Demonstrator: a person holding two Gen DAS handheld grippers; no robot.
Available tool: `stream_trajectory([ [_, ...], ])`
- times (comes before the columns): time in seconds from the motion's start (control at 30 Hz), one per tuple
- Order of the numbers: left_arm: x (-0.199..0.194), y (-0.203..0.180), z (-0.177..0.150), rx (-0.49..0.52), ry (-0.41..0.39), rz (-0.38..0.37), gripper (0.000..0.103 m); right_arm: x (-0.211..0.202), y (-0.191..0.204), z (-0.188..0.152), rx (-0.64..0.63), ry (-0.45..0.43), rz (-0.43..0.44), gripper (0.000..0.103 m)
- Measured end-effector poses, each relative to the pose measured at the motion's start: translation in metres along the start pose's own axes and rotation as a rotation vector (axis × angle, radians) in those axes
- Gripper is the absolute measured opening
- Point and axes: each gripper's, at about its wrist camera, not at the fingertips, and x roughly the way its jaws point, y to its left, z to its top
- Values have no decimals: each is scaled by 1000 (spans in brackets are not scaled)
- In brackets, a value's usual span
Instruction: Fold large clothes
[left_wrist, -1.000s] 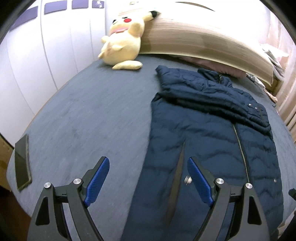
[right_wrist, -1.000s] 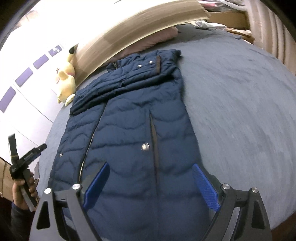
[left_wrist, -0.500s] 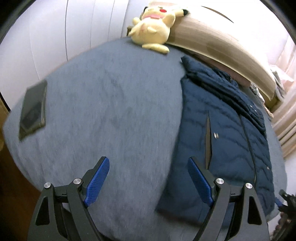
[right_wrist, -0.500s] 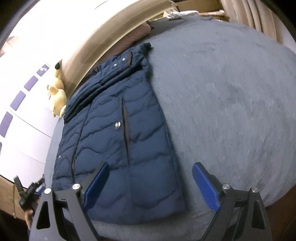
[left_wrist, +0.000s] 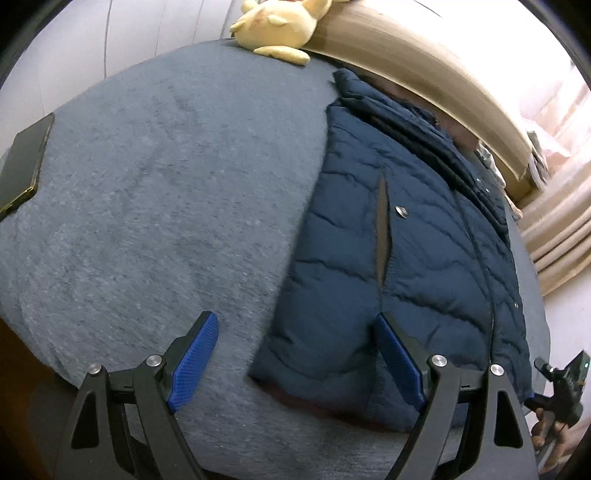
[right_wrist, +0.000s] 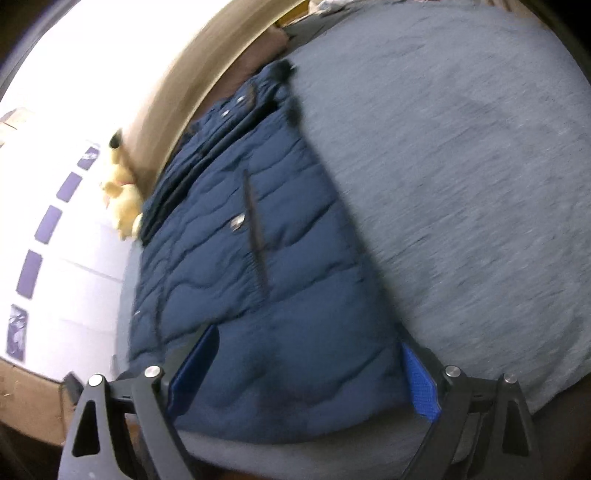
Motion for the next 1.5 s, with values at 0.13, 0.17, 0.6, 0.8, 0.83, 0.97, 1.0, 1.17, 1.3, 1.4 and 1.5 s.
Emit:
stream_trajectory([
  [0.13, -7, -2, -3, -14, 1, -55, 86, -3, -8, -1, 43, -2, 23, 83],
  [0.17, -10, 1, -3, -25, -8, -59, 86, -6, -13, -1, 64, -21, 13, 82],
  [0.6, 6, -2, 1, -28, 46, -66, 16, 12, -22, -1, 153, 72, 87, 22],
  [0.8, -9, -10, -8, -17, 6, -44, 12, 1, -3, 0, 36, 74, 18, 13],
  [0.83, -10, -11, -12, -14, 4, -41, 12, -1, -2, 0, 17, 75, -6, 12],
  [0.97, -14, -11, -32, 8, 15, -41, 12, -10, -7, -6, -5, 79, -63, 12],
  [1.0, -16, -11, -36, 15, 15, -40, 12, -12, -9, -9, -3, 80, -67, 12],
  [1.17, -15, -11, -34, 43, -1, -23, 13, -23, -15, -18, 9, 66, -44, 17],
  [1.3, -13, -6, -19, -5, 1, -35, 26, -31, -25, -14, 61, 5, -20, 40],
  [1.4, -19, -3, -16, -10, -45, -16, 61, -40, -30, -11, 81, -60, -33, 76],
  [1.5, -17, -2, -17, 12, -42, -22, 66, -36, -28, -8, 72, -37, -11, 76],
])
